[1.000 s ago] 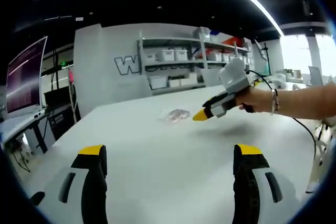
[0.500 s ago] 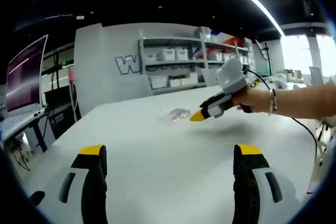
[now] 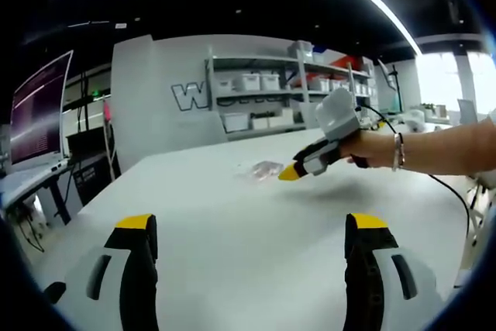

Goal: Open the resealable bag by pulling the two sides of the seal apart until the entire bag opening is separated and visibly accessible.

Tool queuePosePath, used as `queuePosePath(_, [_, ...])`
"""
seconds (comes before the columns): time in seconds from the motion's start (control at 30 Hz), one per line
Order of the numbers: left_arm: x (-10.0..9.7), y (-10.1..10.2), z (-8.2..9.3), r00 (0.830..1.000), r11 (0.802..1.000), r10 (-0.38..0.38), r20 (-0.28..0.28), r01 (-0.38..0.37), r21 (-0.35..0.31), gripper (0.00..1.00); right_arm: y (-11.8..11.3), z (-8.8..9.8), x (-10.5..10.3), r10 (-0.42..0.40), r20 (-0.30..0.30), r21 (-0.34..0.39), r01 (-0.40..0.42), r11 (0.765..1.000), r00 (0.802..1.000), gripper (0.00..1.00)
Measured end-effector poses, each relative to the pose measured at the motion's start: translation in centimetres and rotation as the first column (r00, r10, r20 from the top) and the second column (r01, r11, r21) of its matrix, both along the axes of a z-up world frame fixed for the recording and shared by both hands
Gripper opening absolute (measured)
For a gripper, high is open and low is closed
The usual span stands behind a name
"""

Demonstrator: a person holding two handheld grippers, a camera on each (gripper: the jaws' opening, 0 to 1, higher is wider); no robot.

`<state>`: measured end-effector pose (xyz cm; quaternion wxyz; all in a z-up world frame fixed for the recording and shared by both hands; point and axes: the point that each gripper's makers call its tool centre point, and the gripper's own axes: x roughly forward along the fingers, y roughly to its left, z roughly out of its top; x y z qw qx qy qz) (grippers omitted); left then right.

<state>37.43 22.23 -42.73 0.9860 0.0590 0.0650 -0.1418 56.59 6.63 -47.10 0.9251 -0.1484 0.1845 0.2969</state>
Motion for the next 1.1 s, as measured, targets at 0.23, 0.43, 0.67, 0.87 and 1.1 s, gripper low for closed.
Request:
queuePosePath(0.23, [0.0, 0.2, 0.0, 1.000, 1.000, 0.004, 0.000, -0.004, 0.002, 0.99, 0.1, -0.2, 0.4, -0.001, -0.007, -0.004, 0.001, 1.000, 1.000, 0.55])
queuePosePath(0.43, [0.2, 0.2, -0.1, 1.000, 1.000, 0.005, -0.001, -0.005, 0.007, 0.99, 0.1, -0.4, 0.7, -0.003, -0.011, -0.006, 0.003, 1.000, 1.000, 0.54])
queuePosePath(0.67, [0.3, 0.1, -0.1, 1.000, 1.000, -0.001, -0.002, 0.001, 0.008, 0.99, 0.3, -0.4, 1.5, -0.002, -0.015, -0.007, 0.002, 1.000, 1.000, 0.54])
queuePosePath(0.87, [0.4, 0.1, -0.1, 1.000, 1.000, -0.003, -0.004, 0.003, 0.013, 0.99, 0.4, -0.4, 1.7, 0.001, -0.013, -0.013, -0.001, 1.000, 1.000, 0.54])
queuePosePath(1.1, [0.5, 0.2, -0.1, 1.000, 1.000, 0.001, -0.003, -0.001, 0.017, 0.99, 0.6, -0.9, 2.0, 0.001, -0.020, -0.023, -0.001, 1.000, 1.000, 0.54])
